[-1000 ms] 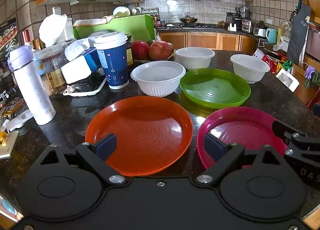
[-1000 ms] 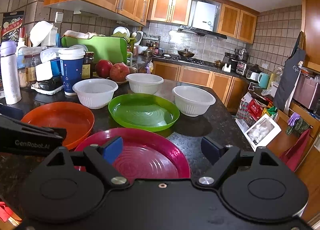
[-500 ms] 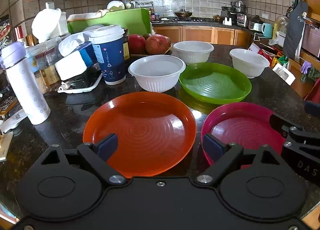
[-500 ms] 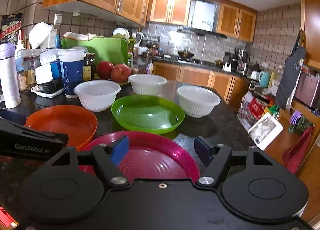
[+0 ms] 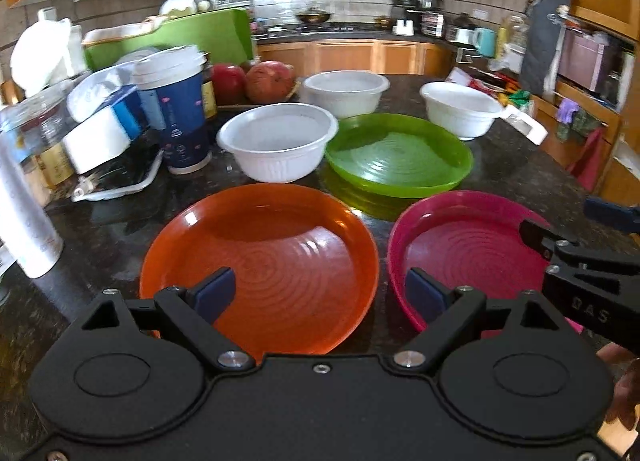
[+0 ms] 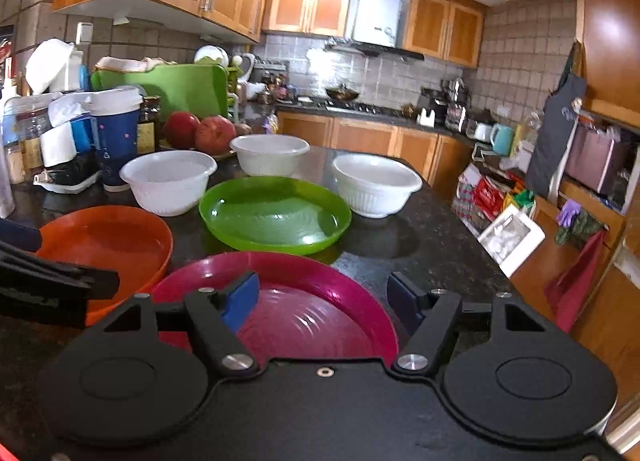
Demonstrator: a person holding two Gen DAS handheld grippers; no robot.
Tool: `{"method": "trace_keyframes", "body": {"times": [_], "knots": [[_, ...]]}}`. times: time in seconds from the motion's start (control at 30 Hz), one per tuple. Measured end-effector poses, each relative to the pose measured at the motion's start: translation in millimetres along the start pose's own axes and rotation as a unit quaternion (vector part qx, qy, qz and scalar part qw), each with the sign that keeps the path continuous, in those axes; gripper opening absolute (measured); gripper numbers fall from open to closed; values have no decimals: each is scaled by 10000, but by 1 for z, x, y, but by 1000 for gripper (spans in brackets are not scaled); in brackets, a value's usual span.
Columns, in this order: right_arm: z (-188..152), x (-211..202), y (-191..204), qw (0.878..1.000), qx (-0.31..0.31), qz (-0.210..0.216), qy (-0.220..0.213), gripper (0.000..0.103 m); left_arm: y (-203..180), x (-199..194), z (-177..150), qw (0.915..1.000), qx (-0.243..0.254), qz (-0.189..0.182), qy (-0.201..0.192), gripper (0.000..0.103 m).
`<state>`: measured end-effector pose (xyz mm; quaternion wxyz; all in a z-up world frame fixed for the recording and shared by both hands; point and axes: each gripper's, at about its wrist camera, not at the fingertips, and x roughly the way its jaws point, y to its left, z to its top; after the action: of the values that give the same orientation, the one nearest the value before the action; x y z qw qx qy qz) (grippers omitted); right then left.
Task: Organize plates and bowls
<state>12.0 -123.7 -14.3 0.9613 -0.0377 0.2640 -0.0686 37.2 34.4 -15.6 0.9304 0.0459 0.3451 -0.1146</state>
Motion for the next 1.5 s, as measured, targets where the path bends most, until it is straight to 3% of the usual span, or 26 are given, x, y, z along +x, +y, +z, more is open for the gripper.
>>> {"method": "trace_keyframes", "body": {"times": [0.07,0.13,0.3,0.37,0.5,0.6,0.7,1.13,1.33,1.5], "knots": [[1,3,-5,9996,43,42,260,68,-1,-2,0,9997,120,-204,-26,91],[1,7,-12,9986,100,157,504,57,-4,-3,0,9993,211,-310,-22,91],[2,16,-33,9961,235,427,735,53,-16,0,0,9979,254,-583,143,79],[5,22,-40,9961,145,428,760,51,-22,1,1,9979,227,-564,201,78],[10,38,-51,9955,-55,504,802,33,-32,4,2,9976,93,-585,364,67],[10,52,-62,9929,-87,732,929,25,-40,10,0,9978,-27,-455,481,66],[10,65,-68,9913,-134,859,986,24,-45,14,-1,9974,-133,-380,604,58],[6,89,-77,9844,-328,1319,1119,20,-55,28,-8,9945,-504,-121,912,53],[4,87,-77,9818,-380,1479,1128,12,-51,31,-6,9937,-761,-126,815,42],[1,81,-80,9828,-412,1426,1098,12,-60,31,-5,9950,-633,47,770,38]]}}
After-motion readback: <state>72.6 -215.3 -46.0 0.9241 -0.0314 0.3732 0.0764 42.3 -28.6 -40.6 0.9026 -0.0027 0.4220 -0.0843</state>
